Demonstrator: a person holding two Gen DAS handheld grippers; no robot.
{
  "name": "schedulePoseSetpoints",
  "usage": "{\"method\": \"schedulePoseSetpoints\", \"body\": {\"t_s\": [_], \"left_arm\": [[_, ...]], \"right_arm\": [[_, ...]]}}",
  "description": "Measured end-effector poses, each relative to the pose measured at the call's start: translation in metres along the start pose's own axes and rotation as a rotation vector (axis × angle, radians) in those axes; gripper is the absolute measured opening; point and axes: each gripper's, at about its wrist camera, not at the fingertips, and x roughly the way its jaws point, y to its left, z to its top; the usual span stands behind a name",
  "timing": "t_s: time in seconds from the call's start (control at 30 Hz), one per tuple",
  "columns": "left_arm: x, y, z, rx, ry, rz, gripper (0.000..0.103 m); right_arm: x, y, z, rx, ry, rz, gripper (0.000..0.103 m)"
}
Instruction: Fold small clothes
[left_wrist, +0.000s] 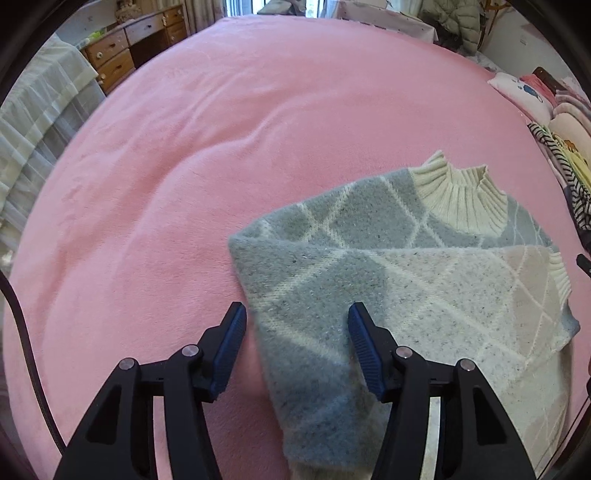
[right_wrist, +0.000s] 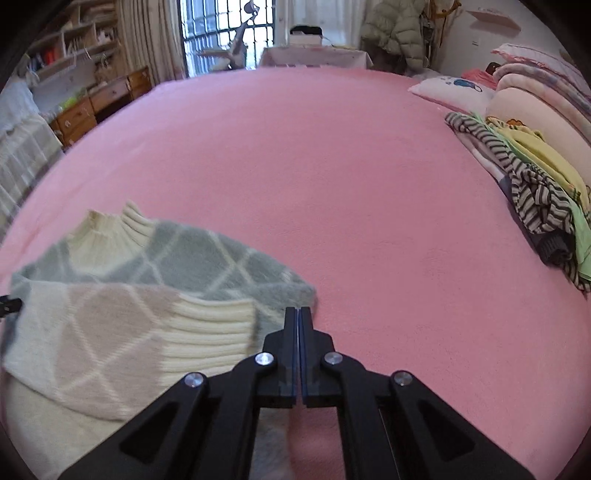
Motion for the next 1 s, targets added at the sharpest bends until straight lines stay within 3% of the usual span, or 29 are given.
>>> {"method": "schedulePoseSetpoints", "body": {"t_s": [0.2,0.33,0.4,0.5,0.63,0.67,0.77,0.9,1.0], "left_arm": [[-0.042,-0.018,-0.026,-0.022,-0.069,-0.111,0.06],[-0.04,-0.041,-0.045,-0.008,-0.027,-0.2,0.06],[-0.027,-0.049,-0.058,0.011,0.002,-0.176,0.06],[-0.013,-0.048,-0.077,0.051,0.006,-0.142,0.059],[-0.026,-0.037,-0.087,0.07,-0.001,-0.164,0.059],[-0.031,-0.034,-0.089,0.072,0.007,-0.142,0.06],[-0.047,-0.016,-0.094,0.057,0.021,-0.087,0.06],[-0.083,0.008,-0.125,0.001,0.023,-0.112,0.062],[-0.106,0.02,-0.168,-0.068,0.039,-0.14,0.065]], "right_arm": [[-0.012,0.05,-0.001,-0.091,0.021,0.142,0.001],[-0.005,0.081,-0.016,-0.136,0.067,0.207,0.001],[0.002,0.09,-0.027,-0.162,0.088,0.188,0.001],[0.017,0.073,-0.046,-0.133,0.121,0.111,0.001],[0.015,0.034,-0.054,0.007,0.154,0.189,0.0],[0.011,0.029,-0.055,0.016,0.157,0.173,0.0],[-0.014,0.022,-0.06,0.01,0.144,0.137,0.002],[-0.066,0.016,-0.074,0.018,0.108,0.156,0.002],[-0.108,0.017,-0.099,0.01,0.093,0.161,0.01]]}}
